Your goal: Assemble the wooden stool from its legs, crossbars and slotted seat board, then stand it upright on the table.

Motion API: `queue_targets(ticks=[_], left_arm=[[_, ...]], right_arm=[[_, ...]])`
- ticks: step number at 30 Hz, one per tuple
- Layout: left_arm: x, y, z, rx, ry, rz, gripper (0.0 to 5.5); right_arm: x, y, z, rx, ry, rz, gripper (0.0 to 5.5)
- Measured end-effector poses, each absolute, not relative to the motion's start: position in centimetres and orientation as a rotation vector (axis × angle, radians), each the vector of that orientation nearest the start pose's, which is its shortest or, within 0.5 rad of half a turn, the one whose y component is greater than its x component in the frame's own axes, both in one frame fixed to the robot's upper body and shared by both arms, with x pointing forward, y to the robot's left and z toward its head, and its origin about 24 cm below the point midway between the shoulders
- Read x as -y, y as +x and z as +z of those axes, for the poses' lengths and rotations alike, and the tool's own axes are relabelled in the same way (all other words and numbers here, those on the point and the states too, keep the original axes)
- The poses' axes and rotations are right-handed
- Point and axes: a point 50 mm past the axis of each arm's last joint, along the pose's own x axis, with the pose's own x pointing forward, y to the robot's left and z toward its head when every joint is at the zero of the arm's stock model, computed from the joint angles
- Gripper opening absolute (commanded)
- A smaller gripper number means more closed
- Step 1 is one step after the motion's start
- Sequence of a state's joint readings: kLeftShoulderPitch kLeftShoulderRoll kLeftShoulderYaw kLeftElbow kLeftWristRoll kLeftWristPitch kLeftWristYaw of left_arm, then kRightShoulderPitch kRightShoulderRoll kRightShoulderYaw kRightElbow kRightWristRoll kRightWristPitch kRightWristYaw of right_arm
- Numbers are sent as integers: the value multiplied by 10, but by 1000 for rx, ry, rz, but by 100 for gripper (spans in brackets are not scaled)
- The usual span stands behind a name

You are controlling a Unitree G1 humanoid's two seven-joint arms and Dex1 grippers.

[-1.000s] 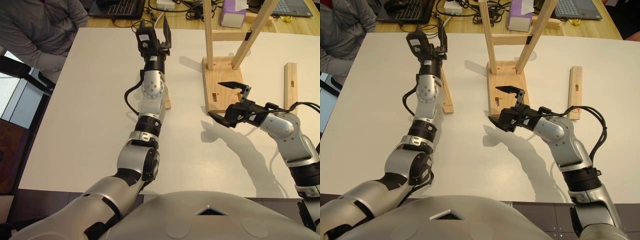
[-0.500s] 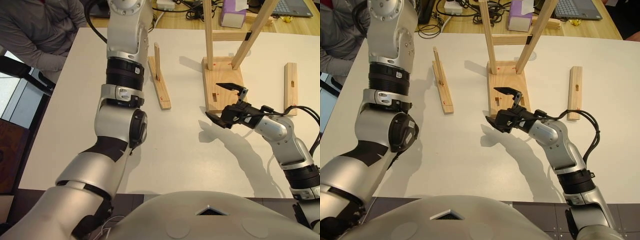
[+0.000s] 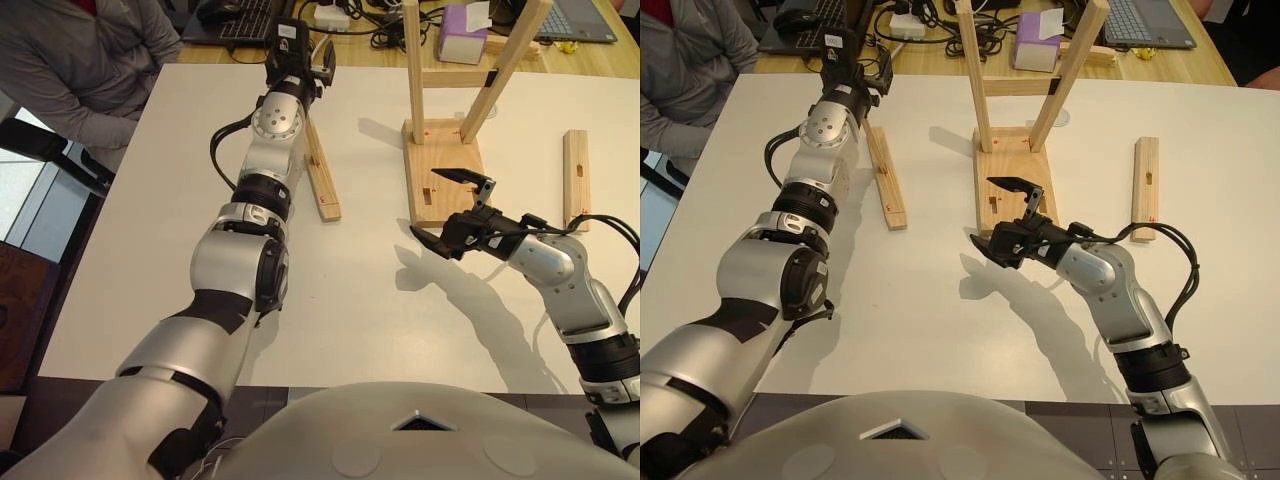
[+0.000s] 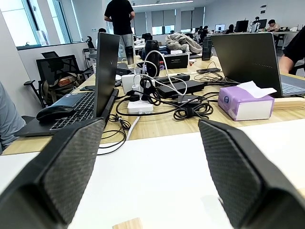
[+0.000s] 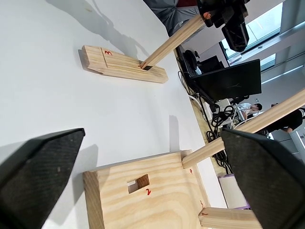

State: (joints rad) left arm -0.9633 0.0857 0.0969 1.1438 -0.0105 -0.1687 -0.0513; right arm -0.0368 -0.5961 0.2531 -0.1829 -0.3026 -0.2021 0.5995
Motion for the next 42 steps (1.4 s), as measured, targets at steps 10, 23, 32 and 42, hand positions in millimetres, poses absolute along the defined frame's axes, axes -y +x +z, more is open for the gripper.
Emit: queue_targets(ticks=[10, 23, 32, 42], left_arm=[[-110, 408, 144, 90, -46, -146, 364], [-159, 339, 225, 401, -37, -55, 364], [-171, 244, 62, -210, 17, -21, 364], [-151, 243, 20, -423, -244, -42, 364]], right_arm=[[152, 231, 77, 112, -947, 919, 540], [153, 230, 76, 104, -943, 908, 540], [164, 226, 75, 76, -953, 873, 540], [166, 229, 78, 81, -981, 896, 540]])
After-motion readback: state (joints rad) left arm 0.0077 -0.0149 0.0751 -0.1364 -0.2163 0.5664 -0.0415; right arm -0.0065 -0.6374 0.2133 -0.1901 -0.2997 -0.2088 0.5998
